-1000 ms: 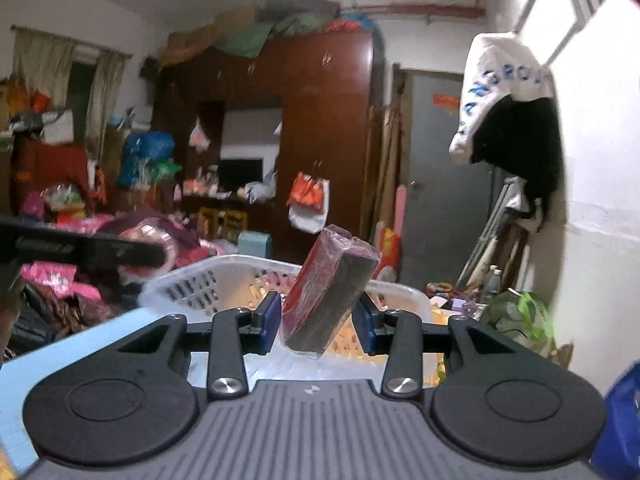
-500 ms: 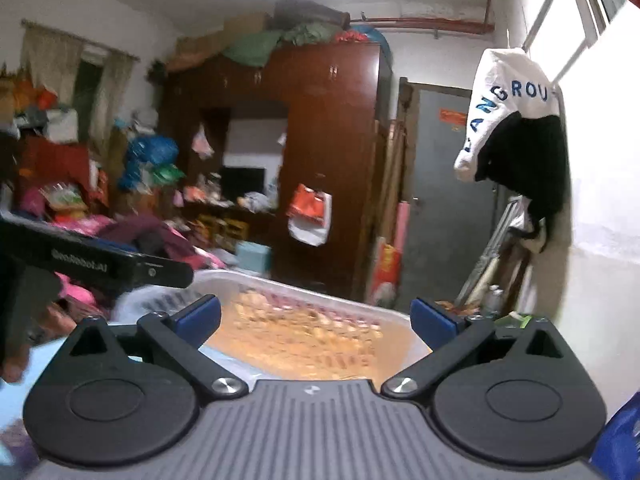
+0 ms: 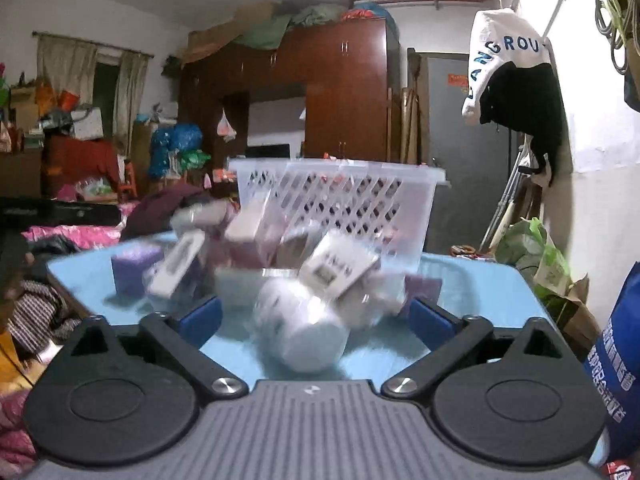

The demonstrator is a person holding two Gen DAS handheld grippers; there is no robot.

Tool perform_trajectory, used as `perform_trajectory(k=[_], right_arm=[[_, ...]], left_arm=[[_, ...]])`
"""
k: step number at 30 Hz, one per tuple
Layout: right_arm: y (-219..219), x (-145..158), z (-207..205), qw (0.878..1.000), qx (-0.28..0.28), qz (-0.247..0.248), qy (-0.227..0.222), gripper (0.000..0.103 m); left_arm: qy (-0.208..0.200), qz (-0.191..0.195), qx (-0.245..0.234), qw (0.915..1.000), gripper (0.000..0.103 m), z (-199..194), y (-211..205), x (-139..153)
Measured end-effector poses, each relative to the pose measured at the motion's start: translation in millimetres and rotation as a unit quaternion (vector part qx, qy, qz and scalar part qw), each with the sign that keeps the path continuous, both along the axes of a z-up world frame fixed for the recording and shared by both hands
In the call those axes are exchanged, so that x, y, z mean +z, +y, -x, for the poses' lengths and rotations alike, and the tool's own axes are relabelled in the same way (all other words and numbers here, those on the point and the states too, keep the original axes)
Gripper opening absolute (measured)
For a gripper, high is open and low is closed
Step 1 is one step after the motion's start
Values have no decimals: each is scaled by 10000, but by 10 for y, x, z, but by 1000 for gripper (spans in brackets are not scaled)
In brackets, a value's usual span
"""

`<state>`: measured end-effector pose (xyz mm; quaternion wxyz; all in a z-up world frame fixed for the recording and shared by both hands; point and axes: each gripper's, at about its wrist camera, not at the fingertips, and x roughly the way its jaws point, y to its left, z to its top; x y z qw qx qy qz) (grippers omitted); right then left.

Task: Organize objects
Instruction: 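Move both tools back over the pile, then grasp the white pill bottle with the right tool while the left tool grasps the purple box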

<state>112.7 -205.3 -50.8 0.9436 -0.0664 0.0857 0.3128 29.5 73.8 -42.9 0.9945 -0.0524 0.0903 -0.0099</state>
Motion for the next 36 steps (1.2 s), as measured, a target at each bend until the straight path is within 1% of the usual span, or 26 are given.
perform_trajectory(k=[1,3,5,6,7,8,9,10,12,16,19,21,22,23,24,27,31,36], right_arm=[[38,-2,-48,10000,-6,72,21,87],[51,-12,-141,9998,75,13,174,83],[8,-32,-225,9990,145,-166,383,78],[-14,-55,-246,9985,166,-244,463,69],[-34,-47,-274,9979,191,-321,538,58],[-52,-77,-253,9971,248,-403,601,55],[-66,-110,-231,9964,295,-468,638,50],[-70,-132,-212,9963,308,-481,639,50],[-70,-148,-186,9966,302,-482,598,50],[-55,-139,-167,9964,304,-539,587,54],[-25,-146,-157,9966,314,-519,556,58],[-3,-154,-150,9971,289,-478,520,58],[-3,-159,-154,9972,285,-461,512,57],[-1,-158,-151,9973,279,-451,506,55],[-4,-158,-145,9975,261,-444,489,50],[-29,-141,-113,9979,199,-467,402,49],[-91,-107,-59,9980,160,-525,311,49],[-121,-90,-54,9982,173,-494,308,49]], left_arm=[[11,10,-15,10000,99,-5,-8,-27],[194,-89,-163,9996,99,-82,-74,-59],[290,-270,-185,9990,94,-136,-161,-131],[337,-379,-158,9986,91,-150,-229,-199],[332,-433,-75,9985,81,-161,-260,-230],[320,-427,5,9986,68,-161,-263,-249],[308,-312,4,9990,62,-154,-228,-256],[309,-172,-25,9994,58,-145,-180,-258],[245,-17,41,9997,57,-110,-96,-248],[279,-42,169,9995,58,-108,-59,-263],[361,-260,313,9985,72,-139,-130,-316],[379,-306,264,9985,72,-152,-149,-352],[357,-275,206,9988,70,-143,-145,-364],[329,-252,156,9990,59,-126,-139,-368],[312,-269,139,9991,53,-110,-136,-369],[182,-272,225,9992,49,-50,-111,-355],[58,-244,197,9995,49,18,-69,-321],[162,-237,177,9994,49,-39,-48,-333]])
